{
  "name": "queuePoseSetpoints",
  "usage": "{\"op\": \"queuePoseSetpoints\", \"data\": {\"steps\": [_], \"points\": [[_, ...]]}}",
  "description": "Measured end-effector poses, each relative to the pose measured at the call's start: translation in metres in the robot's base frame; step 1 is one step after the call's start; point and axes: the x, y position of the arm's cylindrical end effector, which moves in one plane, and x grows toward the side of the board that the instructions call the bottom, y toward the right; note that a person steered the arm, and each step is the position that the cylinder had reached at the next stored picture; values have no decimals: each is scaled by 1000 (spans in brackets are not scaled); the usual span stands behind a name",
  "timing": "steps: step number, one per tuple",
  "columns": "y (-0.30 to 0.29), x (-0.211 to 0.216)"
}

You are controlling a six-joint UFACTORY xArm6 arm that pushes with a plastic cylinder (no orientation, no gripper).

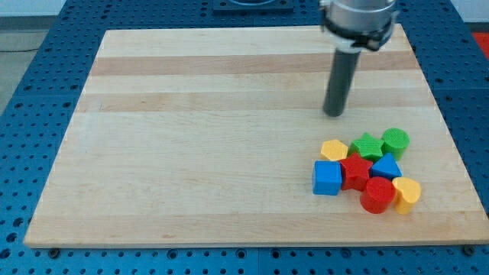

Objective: Separate the green circle from group of blocks

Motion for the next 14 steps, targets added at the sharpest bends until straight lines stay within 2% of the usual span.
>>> {"op": "queuePoseSetpoints", "data": {"steps": [1, 2, 3, 4, 5, 7, 8, 10, 14], "points": [[80, 4], [131, 49], [140, 126], [105, 159], [83, 150], [81, 84], [79, 73], [62, 116], [41, 25]]}}
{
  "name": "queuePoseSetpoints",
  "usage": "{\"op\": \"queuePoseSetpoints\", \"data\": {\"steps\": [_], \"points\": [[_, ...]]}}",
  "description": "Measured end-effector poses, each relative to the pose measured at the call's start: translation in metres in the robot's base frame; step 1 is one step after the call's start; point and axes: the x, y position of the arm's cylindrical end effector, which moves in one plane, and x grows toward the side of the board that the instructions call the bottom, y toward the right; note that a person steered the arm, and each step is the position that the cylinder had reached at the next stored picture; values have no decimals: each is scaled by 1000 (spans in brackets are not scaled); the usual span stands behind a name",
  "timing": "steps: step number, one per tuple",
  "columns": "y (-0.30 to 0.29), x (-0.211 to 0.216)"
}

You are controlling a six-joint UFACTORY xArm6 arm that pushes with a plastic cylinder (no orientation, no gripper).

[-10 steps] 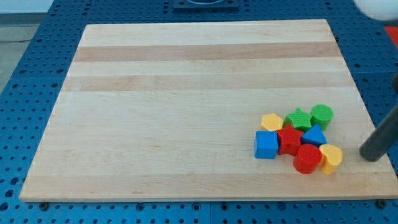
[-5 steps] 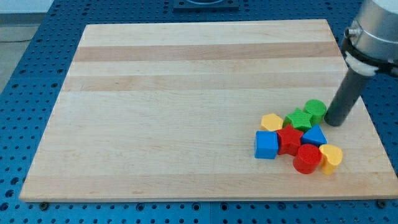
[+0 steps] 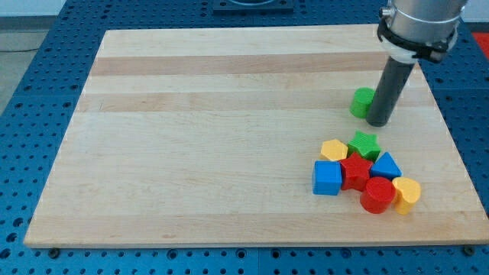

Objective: Separate the green circle from group of blocks

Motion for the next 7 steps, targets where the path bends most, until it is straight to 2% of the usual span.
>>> {"op": "queuePoseSetpoints", "data": {"steps": [1, 3, 5, 6, 7], "points": [[-3, -19], [-28, -22], [-28, -74], [-28, -80], [-40, -65]]}}
